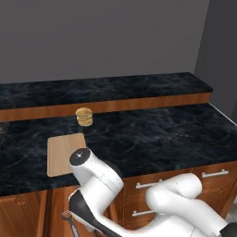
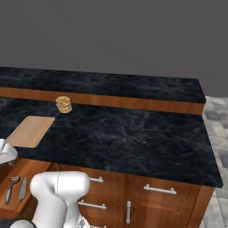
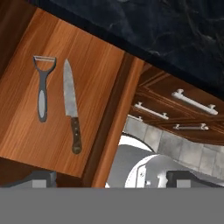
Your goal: Open the drawer on the left and place the cutting tools on the cutting board.
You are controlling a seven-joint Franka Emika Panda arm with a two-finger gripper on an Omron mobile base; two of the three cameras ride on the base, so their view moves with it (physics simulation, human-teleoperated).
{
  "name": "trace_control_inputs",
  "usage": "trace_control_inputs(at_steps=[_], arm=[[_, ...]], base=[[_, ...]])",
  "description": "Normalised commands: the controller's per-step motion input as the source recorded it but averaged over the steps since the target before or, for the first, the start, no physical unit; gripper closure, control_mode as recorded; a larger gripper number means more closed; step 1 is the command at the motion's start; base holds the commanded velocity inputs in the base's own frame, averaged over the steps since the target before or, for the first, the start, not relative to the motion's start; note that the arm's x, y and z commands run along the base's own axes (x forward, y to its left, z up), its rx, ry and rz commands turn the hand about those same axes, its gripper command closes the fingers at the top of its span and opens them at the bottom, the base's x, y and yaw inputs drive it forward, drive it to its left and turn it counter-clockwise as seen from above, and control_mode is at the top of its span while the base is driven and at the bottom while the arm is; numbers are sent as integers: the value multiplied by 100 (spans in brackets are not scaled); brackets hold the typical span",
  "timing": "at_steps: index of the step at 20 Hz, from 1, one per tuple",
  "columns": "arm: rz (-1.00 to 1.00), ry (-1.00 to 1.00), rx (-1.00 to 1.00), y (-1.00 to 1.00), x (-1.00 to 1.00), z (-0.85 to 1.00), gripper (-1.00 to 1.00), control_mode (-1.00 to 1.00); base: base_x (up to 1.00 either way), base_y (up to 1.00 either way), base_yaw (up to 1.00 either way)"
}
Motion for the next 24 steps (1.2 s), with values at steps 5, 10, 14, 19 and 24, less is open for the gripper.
trace_control_inputs(at_steps=[5, 10, 14, 19, 24], arm=[[0, 12, 2, 3, 46, -48, -100, -100], [0, 4, 7, 23, 0, -67, -100, -100], [0, 5, 15, 27, 0, -50, -100, -100], [0, 2, 3, 2, 0, -9, -100, -100], [0, 1, 0, 7, 2, -39, -100, -100]], base=[[0, 0, 0], [0, 0, 0], [0, 0, 0], [0, 0, 0], [0, 0, 0]])
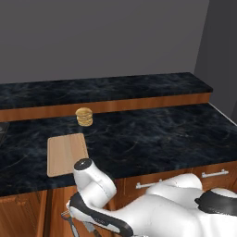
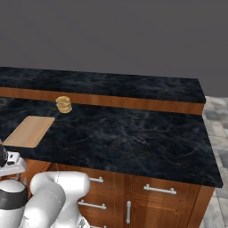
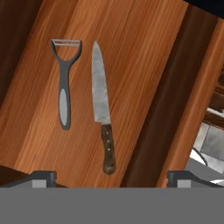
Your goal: Open the drawer on the left and place the cutting tools on the cutting board.
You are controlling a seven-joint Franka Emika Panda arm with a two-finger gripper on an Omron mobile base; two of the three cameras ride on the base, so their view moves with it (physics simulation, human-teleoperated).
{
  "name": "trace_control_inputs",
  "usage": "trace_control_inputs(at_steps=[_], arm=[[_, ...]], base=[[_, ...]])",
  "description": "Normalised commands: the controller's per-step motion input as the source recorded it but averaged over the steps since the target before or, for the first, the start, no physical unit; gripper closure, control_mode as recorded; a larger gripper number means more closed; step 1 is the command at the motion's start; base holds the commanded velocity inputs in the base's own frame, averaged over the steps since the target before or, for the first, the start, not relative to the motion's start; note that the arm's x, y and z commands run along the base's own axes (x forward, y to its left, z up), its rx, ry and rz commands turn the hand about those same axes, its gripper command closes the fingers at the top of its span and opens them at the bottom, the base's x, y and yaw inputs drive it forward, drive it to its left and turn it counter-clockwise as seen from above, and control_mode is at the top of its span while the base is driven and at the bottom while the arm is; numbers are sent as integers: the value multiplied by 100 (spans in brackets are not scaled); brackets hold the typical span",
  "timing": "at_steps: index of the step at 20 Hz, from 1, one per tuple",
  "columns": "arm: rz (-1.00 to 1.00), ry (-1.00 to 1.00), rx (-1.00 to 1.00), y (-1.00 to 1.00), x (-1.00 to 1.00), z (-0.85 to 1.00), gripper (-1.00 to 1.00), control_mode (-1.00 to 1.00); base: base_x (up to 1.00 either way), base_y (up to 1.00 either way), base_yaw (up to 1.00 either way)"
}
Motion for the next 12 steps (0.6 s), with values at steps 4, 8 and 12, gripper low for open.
trace_control_inputs(at_steps=[4, 8, 12], arm=[[0, 1, 0, 21, 7, -42, -100, -100], [-1, 0, 1, 22, 21, -26, -100, -100], [-1, 0, 0, 20, 23, -24, -100, -100]], base=[[0, 0, 0], [0, 0, 0], [0, 0, 0]])
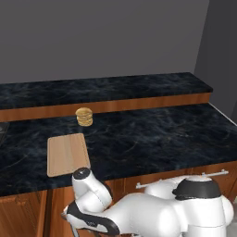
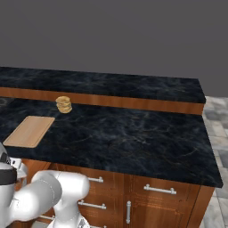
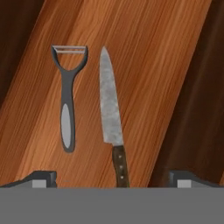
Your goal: Open the drawer on the left and place the cutting tools on the cutting board.
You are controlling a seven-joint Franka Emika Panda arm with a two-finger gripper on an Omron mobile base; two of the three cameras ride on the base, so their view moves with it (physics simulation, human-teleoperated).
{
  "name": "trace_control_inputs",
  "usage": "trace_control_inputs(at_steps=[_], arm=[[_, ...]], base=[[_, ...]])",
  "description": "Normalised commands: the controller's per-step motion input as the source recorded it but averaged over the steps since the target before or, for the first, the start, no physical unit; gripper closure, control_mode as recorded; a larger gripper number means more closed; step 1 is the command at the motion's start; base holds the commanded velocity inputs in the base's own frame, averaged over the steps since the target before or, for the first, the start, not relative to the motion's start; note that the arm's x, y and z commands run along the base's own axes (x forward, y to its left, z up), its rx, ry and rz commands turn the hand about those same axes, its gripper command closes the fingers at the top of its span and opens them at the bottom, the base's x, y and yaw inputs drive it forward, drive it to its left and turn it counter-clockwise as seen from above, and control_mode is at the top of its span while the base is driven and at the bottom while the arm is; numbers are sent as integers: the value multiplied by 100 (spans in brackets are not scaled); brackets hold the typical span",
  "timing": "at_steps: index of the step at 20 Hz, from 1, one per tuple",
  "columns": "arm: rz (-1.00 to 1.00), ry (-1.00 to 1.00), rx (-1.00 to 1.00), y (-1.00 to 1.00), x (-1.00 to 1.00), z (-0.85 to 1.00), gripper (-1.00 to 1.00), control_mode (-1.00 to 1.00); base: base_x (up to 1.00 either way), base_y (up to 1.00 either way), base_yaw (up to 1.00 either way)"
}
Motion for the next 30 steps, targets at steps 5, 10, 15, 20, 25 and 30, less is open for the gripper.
trace_control_inputs(at_steps=[5, 10, 15, 20, 25, 30], arm=[[0, 0, 2, 18, 12, -28, -100, -100], [0, 0, 5, 29, 0, -31, -100, -100], [0, 0, 2, 19, 4, -24, -100, -100], [0, 5, 0, 5, 2, -13, -100, -100], [0, 0, 0, 13, 6, -22, -100, -100], [0, 0, 0, 17, 1, -29, -100, -100]], base=[[0, 0, 0], [0, 0, 0], [0, 0, 0], [0, 0, 0], [0, 0, 0], [0, 0, 0]])
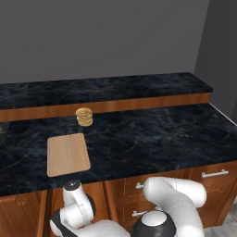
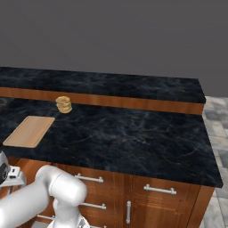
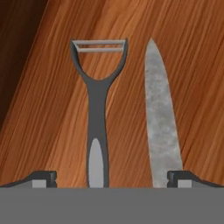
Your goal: Open the drawer on the left and place the cutting tools on the cutting board.
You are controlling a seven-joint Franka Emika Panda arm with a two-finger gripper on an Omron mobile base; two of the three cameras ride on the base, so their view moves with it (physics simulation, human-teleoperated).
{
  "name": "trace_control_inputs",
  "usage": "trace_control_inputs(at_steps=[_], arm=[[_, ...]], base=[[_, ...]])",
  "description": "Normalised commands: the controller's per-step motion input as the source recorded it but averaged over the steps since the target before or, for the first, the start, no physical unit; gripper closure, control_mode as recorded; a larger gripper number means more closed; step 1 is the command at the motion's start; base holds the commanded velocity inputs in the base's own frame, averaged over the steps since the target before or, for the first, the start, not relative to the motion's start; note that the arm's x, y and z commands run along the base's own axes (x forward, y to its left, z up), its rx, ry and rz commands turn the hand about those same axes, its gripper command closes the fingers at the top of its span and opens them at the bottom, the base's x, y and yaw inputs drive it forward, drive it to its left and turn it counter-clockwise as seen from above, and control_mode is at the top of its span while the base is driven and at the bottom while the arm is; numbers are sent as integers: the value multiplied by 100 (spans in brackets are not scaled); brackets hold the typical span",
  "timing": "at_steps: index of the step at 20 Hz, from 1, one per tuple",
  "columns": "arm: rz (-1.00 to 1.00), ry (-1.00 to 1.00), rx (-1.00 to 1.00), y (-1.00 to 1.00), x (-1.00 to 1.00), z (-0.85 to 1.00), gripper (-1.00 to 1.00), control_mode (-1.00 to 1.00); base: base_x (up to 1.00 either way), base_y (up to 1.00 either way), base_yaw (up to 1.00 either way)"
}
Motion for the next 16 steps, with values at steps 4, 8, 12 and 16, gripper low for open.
trace_control_inputs(at_steps=[4, 8, 12, 16], arm=[[0, 0, 0, 16, 0, -31, -100, -100], [0, 0, 0, 15, 0, -33, -100, -100], [0, 0, 0, 13, 0, -34, -100, -100], [0, 0, 0, 12, 1, -34, -100, -100]], base=[[0, 0, 0], [0, 0, 0], [0, 0, 0], [0, 0, 0]])
